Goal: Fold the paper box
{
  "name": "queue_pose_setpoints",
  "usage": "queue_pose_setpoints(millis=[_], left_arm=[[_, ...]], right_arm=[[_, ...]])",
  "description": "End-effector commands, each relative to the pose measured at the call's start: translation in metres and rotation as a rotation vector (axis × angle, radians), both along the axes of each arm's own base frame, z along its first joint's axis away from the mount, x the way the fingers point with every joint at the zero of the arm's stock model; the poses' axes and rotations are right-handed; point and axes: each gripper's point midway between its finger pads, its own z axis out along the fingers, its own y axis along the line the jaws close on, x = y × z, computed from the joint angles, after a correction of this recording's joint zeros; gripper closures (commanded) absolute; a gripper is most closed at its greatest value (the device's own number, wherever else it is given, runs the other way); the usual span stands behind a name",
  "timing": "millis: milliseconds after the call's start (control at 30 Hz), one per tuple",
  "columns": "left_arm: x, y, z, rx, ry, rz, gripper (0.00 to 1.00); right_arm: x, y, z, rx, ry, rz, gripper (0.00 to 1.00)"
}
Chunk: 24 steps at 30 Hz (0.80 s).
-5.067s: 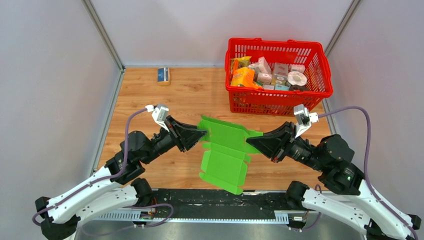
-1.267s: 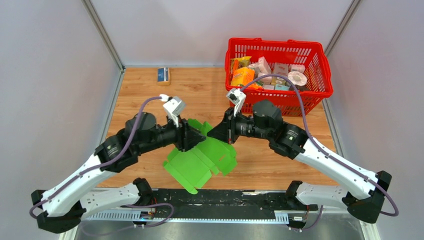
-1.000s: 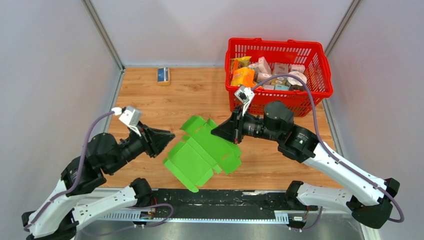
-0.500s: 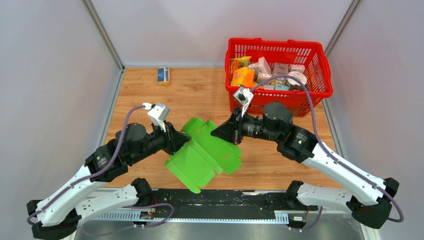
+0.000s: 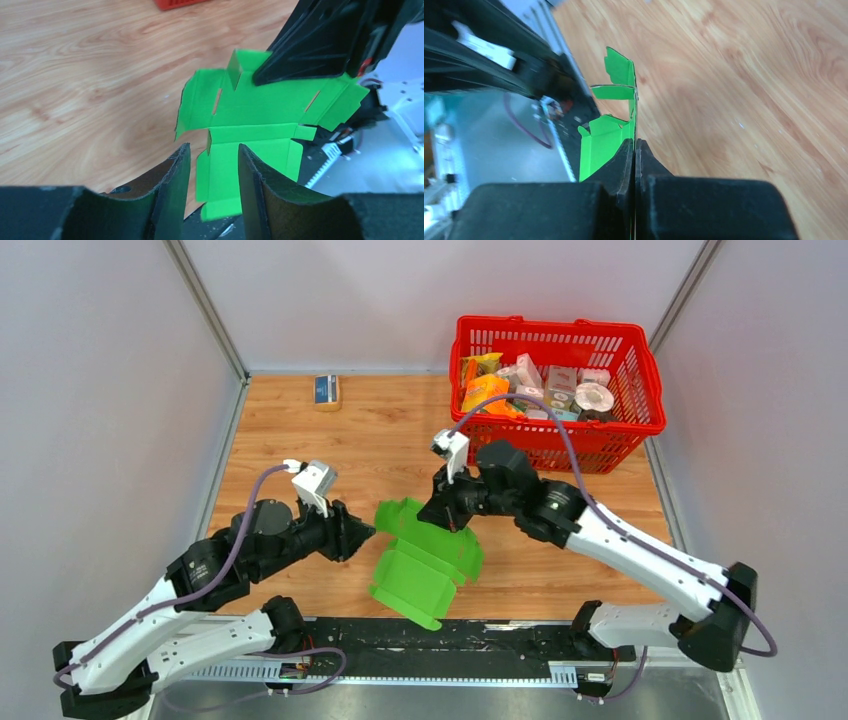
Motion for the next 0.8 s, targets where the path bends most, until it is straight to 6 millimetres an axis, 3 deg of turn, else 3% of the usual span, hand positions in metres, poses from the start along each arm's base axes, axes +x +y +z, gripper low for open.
queue_pose_setpoints(millis=[0, 67, 100, 167, 300, 467, 600, 767], left_arm=[[0.020, 0.024, -0.007, 0.095, -0.015, 0.153, 0.51], [0.025, 0.009, 0.001, 0.017, -0.017, 0.156, 0.50], [0.027, 0.000, -0.007, 0.002, 0.014, 0.154, 0.50], [0.038, -0.014, -0.004, -0.021, -0.016, 0.158, 0.52], [0.059, -0.039, -0.037, 0.094, 0.002, 0.123, 0.54], [0.080, -0.032, -0.078, 0.240, 0.004, 0.165, 0.55], [0.086, -0.022, -0.087, 0.162, -0.012, 0.243, 0.64], [0.078, -0.026, -0.095, 0.023, -0.035, 0.210, 0.57]], right_arm=[[0.025, -0.006, -0.052, -0.256, -0.101, 0.030, 1.00], [0.043, -0.006, -0.080, -0.354, -0.142, 0.008, 1.00], [0.048, -0.003, -0.085, -0.366, -0.161, 0.018, 1.00], [0.050, 0.004, -0.106, -0.397, -0.188, 0.079, 1.00], [0.050, 0.023, -0.123, -0.378, -0.218, 0.188, 1.00], [0.048, 0.033, -0.136, -0.375, -0.201, 0.254, 1.00], [0.049, 0.031, -0.142, -0.363, -0.179, 0.255, 1.00], [0.044, 0.031, -0.133, -0.301, -0.165, 0.282, 1.00]])
